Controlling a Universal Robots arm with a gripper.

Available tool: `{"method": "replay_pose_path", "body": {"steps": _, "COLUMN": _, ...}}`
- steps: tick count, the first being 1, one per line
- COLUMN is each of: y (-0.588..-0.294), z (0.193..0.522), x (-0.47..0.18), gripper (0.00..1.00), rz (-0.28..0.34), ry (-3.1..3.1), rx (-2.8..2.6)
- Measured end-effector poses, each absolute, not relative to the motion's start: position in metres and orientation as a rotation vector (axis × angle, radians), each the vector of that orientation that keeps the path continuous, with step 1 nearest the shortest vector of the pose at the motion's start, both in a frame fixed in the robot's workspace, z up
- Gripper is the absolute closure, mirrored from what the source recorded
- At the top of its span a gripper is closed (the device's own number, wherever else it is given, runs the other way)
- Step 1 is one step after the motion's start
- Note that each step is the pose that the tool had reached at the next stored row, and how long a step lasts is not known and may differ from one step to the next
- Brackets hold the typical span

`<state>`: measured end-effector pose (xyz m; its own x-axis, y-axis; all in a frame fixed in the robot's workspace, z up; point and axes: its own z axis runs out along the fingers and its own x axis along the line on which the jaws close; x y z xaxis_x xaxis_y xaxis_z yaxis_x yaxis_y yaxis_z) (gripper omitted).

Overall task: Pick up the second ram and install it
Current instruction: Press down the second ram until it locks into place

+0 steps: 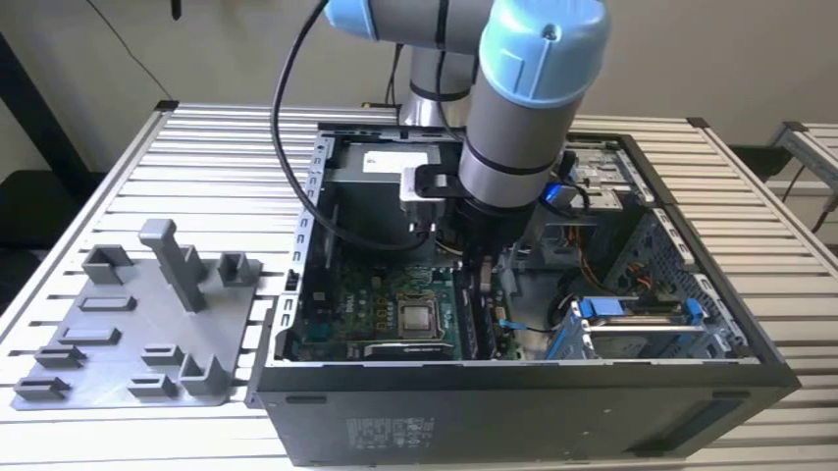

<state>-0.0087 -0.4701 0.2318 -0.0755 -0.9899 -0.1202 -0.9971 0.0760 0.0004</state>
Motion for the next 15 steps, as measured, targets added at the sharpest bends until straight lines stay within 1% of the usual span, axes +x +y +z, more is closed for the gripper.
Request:
{"method": "replay_pose_path", "body": {"steps": 10, "y": -0.47, "z": 0.216, "x": -0.008, "gripper": 0.89, "rz": 0.124, "ry": 2.23, "rx": -2.086}}
{"method": "replay_pose_path", "body": {"steps": 15, "y": -0.47, "z": 0.234, "x": -0.008, "gripper": 0.89, "rz": 0.127, "ry": 2.228, "rx": -2.084}}
